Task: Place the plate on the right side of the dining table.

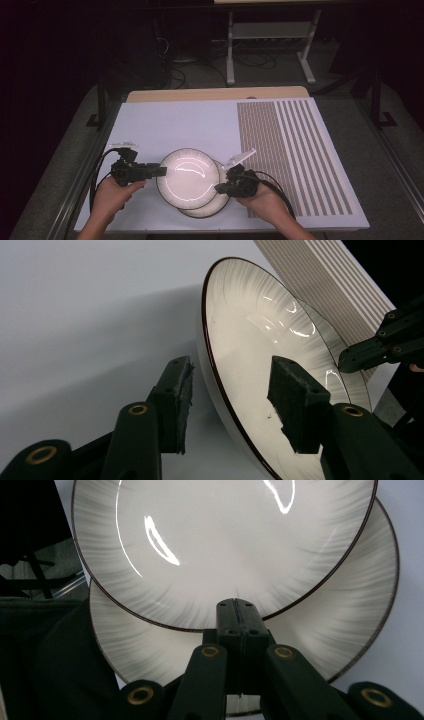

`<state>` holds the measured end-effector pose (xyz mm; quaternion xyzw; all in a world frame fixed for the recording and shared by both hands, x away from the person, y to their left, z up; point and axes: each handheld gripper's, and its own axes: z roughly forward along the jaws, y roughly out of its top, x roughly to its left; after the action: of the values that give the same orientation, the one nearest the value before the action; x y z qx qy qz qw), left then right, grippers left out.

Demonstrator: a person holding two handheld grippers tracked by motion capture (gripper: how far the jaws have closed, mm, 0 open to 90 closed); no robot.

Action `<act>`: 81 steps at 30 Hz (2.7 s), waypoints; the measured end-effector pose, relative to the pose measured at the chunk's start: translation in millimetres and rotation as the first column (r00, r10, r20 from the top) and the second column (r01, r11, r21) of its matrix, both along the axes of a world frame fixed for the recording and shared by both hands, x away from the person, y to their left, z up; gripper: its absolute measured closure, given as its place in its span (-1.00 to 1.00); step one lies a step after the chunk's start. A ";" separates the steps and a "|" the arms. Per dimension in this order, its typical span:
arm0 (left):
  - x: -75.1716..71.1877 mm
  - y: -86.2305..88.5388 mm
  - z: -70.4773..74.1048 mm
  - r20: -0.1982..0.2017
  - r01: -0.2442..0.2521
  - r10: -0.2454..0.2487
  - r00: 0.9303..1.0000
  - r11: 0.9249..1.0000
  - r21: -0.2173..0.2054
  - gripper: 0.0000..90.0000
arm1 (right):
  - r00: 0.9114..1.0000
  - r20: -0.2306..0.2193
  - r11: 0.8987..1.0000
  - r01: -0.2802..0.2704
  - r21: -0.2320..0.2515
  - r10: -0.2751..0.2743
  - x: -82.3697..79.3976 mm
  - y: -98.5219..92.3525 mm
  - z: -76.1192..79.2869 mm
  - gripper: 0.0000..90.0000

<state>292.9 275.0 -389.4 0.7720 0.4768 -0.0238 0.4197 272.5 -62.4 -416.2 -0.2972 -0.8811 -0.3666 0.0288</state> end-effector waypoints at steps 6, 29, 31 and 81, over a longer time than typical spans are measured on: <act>1.1 -0.9 -1.1 -0.023 -0.025 0.026 0.999 1.000 0.016 0.28 | 1.000 0.004 1.000 -0.001 -0.002 0.001 1.6 7.3 -2.2 0.99; 11.0 2.0 -3.4 -0.146 -0.157 0.149 0.978 0.986 -0.047 0.73 | 1.000 0.017 1.000 -0.012 0.011 0.012 6.3 26.0 -10.2 0.99; 10.7 1.9 -3.0 -0.151 -0.164 0.155 0.976 0.985 -0.052 0.74 | 1.000 0.019 1.000 -0.011 0.015 0.011 6.0 25.8 -10.8 0.99; -15.1 -6.7 -18.2 -0.299 -0.437 0.334 0.894 0.798 -0.414 0.78 | 0.869 -0.046 0.805 0.476 0.353 -0.493 14.3 11.4 8.5 0.40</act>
<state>277.8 268.3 -407.6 0.5255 0.6460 -0.1340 0.5372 286.8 -50.9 -407.7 -0.4932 -0.6960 -0.5208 -0.0339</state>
